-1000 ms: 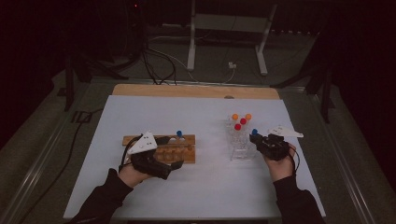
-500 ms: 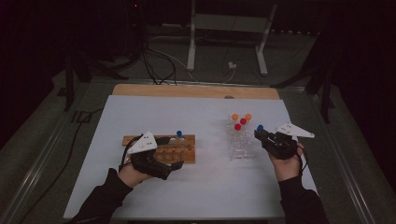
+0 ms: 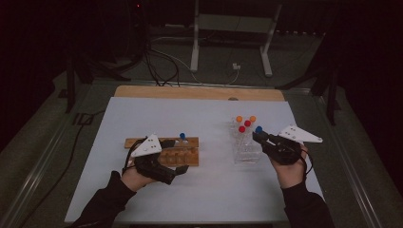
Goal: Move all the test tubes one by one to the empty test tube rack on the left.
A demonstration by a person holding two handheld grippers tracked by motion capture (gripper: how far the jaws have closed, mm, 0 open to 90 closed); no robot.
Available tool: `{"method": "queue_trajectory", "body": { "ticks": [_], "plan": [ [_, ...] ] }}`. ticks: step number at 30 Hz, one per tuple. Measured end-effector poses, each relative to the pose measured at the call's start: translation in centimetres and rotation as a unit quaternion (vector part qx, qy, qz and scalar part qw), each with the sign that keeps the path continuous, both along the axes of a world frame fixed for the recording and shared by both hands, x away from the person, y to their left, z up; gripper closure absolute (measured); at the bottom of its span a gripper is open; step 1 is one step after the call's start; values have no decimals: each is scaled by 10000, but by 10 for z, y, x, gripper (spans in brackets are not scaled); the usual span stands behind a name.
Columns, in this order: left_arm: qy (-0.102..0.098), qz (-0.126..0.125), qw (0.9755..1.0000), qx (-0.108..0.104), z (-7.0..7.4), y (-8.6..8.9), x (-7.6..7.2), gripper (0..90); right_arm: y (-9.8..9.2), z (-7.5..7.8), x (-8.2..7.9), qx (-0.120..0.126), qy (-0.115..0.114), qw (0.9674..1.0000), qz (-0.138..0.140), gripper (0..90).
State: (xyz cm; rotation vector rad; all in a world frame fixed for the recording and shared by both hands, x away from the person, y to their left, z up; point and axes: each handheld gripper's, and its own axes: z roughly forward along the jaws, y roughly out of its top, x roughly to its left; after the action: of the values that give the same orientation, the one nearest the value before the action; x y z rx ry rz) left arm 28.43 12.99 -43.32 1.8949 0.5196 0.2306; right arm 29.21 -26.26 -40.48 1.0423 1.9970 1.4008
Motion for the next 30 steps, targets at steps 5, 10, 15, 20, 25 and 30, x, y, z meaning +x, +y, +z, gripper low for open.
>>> {"method": "queue_trajectory", "body": {
  "ticks": [5,10,15,20,25,30],
  "plan": [
    [-8,-35,10000,-3,1,-2,-1,29,19,-1,-6,48,90,9991,422,770],
    [69,-95,9999,-51,2,-4,-1,29,42,-11,-9,-59,267,9963,811,770],
    [54,-182,9998,-83,5,-7,-4,30,65,-25,-11,-202,471,9921,1145,770],
    [83,-308,9994,-136,8,-11,-8,37,83,-36,-15,-351,595,9876,1411,770],
    [87,-362,9991,-206,11,-16,-11,68,100,-42,-21,-443,671,9823,1690,770],
    [51,-432,9989,-183,13,-24,-13,154,110,-43,-26,-457,690,9784,1894,770]
  ]
}}
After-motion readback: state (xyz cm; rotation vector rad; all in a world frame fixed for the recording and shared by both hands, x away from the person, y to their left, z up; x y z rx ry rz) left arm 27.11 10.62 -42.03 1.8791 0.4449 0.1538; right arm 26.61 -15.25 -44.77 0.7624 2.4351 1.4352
